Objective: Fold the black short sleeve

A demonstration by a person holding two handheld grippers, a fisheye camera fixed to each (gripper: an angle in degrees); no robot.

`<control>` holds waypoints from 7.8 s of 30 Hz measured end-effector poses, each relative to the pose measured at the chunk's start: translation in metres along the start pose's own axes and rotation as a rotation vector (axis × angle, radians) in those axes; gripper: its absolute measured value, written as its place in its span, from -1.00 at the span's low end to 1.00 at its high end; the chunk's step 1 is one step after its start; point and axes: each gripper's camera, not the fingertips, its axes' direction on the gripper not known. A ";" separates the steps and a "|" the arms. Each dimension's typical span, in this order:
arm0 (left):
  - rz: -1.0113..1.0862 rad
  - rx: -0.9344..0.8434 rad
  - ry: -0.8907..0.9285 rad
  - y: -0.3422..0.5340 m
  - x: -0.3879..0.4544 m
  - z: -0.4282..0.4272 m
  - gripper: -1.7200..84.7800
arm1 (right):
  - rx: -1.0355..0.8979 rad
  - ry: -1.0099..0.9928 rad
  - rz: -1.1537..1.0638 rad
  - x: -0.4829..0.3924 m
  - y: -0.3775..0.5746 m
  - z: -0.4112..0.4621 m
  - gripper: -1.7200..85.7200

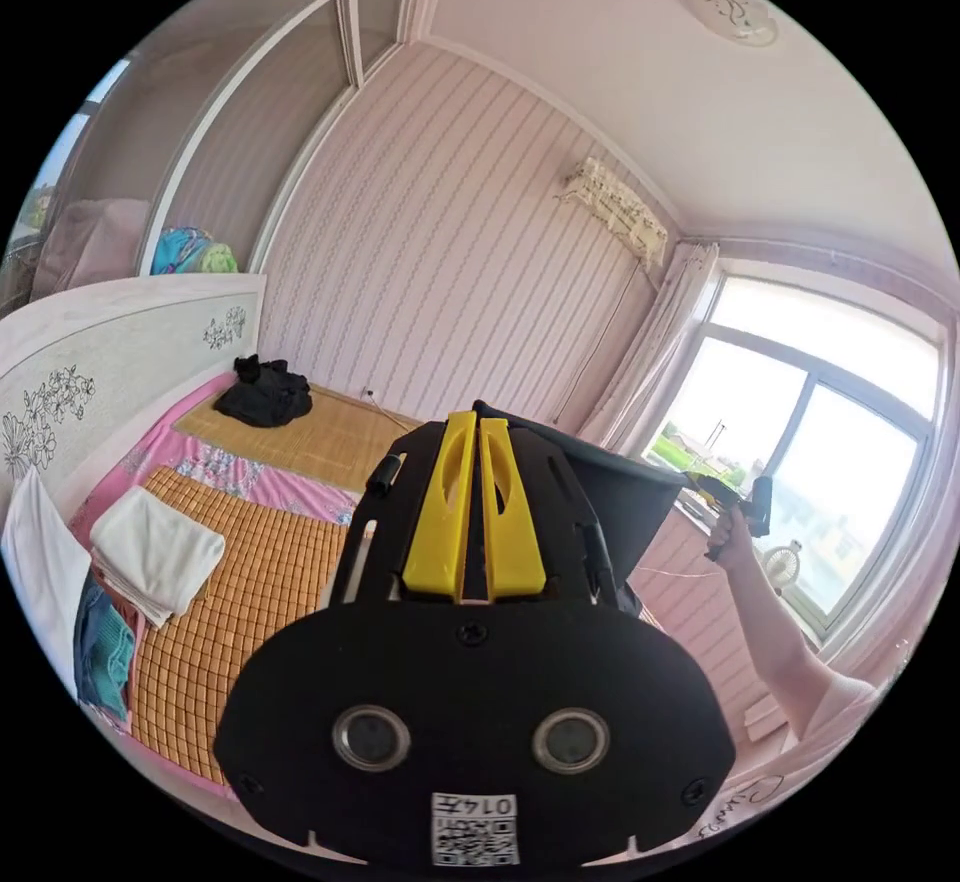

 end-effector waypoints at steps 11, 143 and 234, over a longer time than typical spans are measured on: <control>-0.044 -0.297 -0.093 0.125 -0.077 0.063 -0.98 | -0.232 0.090 -0.062 0.040 0.106 0.076 -0.96; 0.445 -1.119 0.296 0.197 0.171 0.924 -0.86 | -0.529 0.652 0.608 0.346 0.128 0.251 -0.76; -0.071 -0.849 -0.031 0.227 -0.198 0.558 -0.84 | -1.000 0.245 -0.005 0.105 -0.003 0.685 -0.80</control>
